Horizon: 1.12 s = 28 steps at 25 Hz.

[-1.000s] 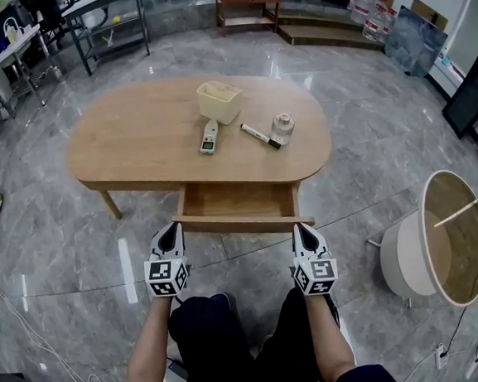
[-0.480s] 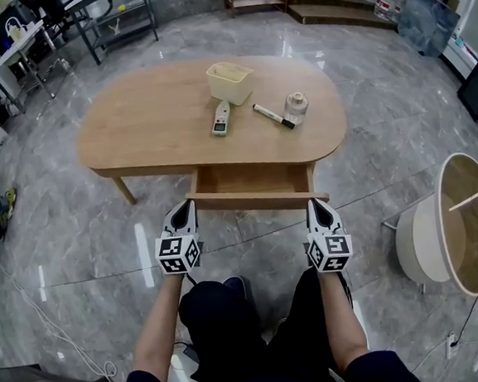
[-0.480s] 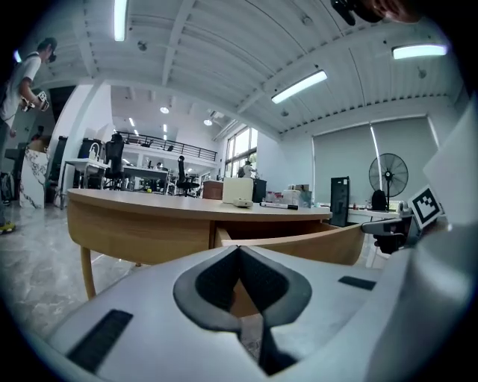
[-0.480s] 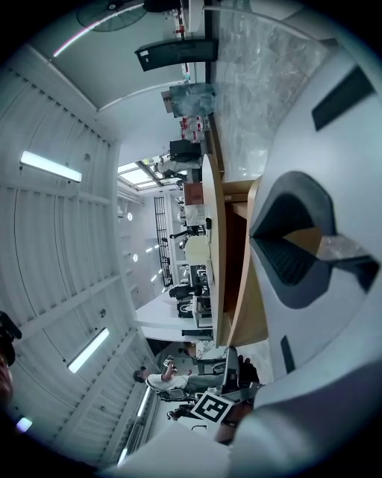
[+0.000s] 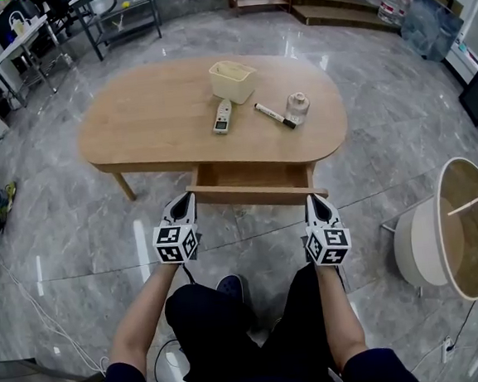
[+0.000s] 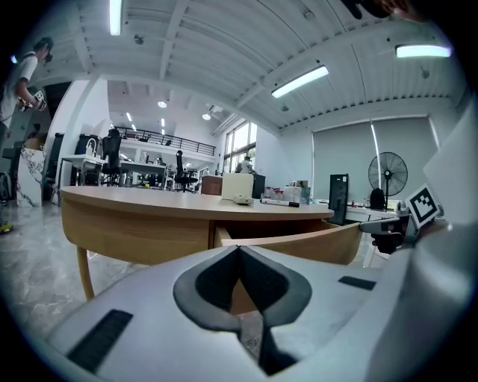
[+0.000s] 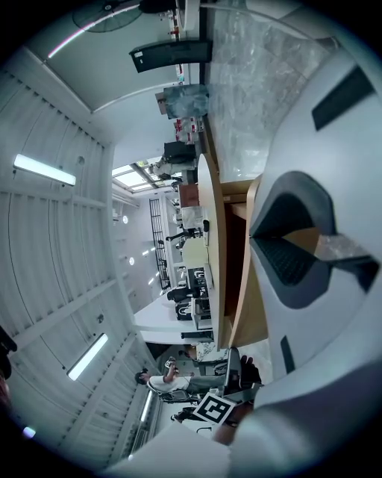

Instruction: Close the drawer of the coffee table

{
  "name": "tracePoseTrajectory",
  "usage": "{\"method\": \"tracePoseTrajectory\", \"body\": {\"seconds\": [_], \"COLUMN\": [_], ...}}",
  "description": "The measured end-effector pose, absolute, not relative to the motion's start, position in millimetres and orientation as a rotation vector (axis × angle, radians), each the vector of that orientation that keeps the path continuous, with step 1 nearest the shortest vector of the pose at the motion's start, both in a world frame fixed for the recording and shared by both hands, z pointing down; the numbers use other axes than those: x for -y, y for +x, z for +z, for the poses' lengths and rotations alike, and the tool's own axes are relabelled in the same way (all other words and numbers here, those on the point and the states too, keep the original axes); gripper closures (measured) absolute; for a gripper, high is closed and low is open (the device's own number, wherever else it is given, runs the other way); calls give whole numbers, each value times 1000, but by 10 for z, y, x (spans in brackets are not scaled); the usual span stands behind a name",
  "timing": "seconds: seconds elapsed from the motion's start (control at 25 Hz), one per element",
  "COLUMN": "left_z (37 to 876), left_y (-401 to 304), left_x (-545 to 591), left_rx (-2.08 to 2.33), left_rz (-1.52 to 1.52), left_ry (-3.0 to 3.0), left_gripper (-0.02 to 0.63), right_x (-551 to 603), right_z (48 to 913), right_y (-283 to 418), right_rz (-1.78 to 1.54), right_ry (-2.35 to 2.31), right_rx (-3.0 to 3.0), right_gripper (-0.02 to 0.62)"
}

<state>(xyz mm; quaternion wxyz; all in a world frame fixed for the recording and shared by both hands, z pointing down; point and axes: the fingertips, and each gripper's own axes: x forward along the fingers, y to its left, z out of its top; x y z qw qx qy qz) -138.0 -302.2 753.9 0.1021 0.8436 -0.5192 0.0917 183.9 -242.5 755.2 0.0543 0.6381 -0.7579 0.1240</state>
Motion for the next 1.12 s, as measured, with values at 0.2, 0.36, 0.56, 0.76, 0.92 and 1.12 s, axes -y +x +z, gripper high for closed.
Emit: {"method": "tracePoseTrajectory", "body": {"seconds": [0.2, 0.36, 0.56, 0.76, 0.92, 1.12], "left_z": [7528, 7526, 7543, 7549, 7539, 7539], "left_y": [-1376, -1383, -1375, -1361, -1351, -1350], "left_x": [3032, 3043, 3047, 3088, 3152, 3193], "left_rx": [1504, 1487, 1470, 1572, 1590, 1593], "left_rz": [309, 277, 286, 333, 294, 298], "left_ry": [2494, 2464, 2420, 2398, 2360, 2381], "left_gripper": [581, 581, 581, 581, 581, 581], "right_x": [2449, 2457, 2461, 2496, 2543, 2607], "right_z": [7542, 7539, 7552, 7563, 7553, 7546], "right_y": [1838, 1840, 1847, 1857, 1872, 1870], "right_rz": [401, 421, 460, 484, 489, 474], "right_ry": [1931, 1923, 1888, 1880, 1869, 1856], "right_rx": [2288, 2291, 2273, 2262, 2274, 2261], "right_gripper": [569, 568, 568, 568, 568, 568]}}
